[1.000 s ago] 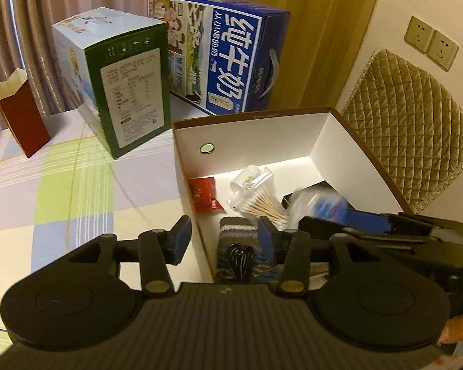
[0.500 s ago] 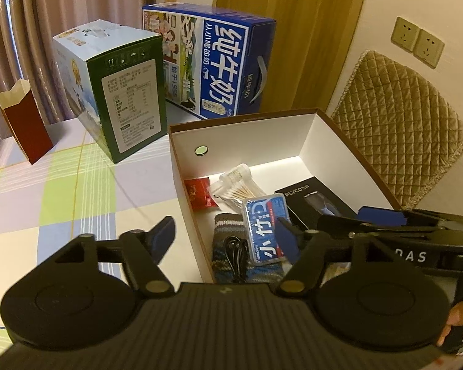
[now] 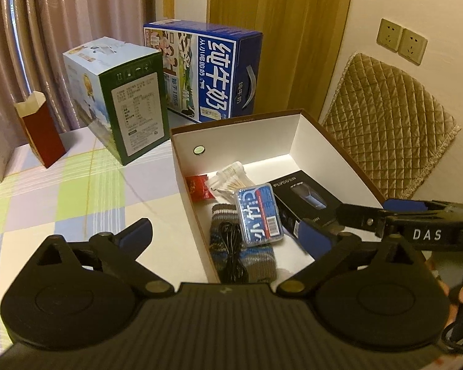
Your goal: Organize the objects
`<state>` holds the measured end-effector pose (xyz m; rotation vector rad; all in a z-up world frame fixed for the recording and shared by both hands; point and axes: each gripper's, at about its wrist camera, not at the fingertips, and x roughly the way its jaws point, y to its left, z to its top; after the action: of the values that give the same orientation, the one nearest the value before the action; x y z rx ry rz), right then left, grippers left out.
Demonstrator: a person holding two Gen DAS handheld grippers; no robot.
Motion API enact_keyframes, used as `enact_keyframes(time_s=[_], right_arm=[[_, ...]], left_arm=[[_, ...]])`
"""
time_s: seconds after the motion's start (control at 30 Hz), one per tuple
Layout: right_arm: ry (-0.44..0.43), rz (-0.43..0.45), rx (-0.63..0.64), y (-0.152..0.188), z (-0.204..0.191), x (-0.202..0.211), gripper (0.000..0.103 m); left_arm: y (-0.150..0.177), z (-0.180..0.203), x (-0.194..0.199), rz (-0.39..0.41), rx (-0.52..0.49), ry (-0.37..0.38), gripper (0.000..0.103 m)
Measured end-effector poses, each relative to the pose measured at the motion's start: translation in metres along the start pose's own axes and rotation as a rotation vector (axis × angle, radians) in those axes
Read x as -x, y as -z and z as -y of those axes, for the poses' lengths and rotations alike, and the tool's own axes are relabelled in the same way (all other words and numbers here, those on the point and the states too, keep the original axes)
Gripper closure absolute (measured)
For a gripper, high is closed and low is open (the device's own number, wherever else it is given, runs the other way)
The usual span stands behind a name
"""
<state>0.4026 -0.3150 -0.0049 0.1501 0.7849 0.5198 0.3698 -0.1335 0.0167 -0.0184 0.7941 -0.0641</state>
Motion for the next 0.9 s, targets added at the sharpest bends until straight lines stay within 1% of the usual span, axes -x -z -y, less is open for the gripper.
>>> enact_keyframes(time_s=[0.07, 0.17, 0.43, 0.57, 0.7, 0.9], right_arm=[[0.003, 0.000, 0.018, 0.004, -0.002, 0.008, 0.002], [0.005, -0.009, 0.030, 0.011, -0.002, 0.017, 0.002], [-0.012, -0.053, 0.033, 0.030, -0.002, 0.034, 0.002], [-0.016, -0.058, 0.026, 0.041, -0.005, 0.044, 0.002], [-0.010, -0.063, 0.022, 0.052, -0.010, 0.056, 0.002], [-0.003, -0.073, 0.034, 0.075, -0.028, 0.072, 0.002]], left_arm=[[0.006, 0.001, 0.008, 0.000, 0.005, -0.007, 0.001], [0.015, 0.002, 0.019, -0.002, 0.017, -0.010, 0.001], [0.042, 0.002, 0.045, -0.014, 0.063, -0.047, 0.001], [0.055, -0.002, 0.058, -0.023, 0.089, -0.057, 0.001], [0.069, -0.007, 0.072, -0.035, 0.101, -0.064, 0.001], [0.095, -0.020, 0.094, -0.049, 0.120, -0.074, 0.001]])
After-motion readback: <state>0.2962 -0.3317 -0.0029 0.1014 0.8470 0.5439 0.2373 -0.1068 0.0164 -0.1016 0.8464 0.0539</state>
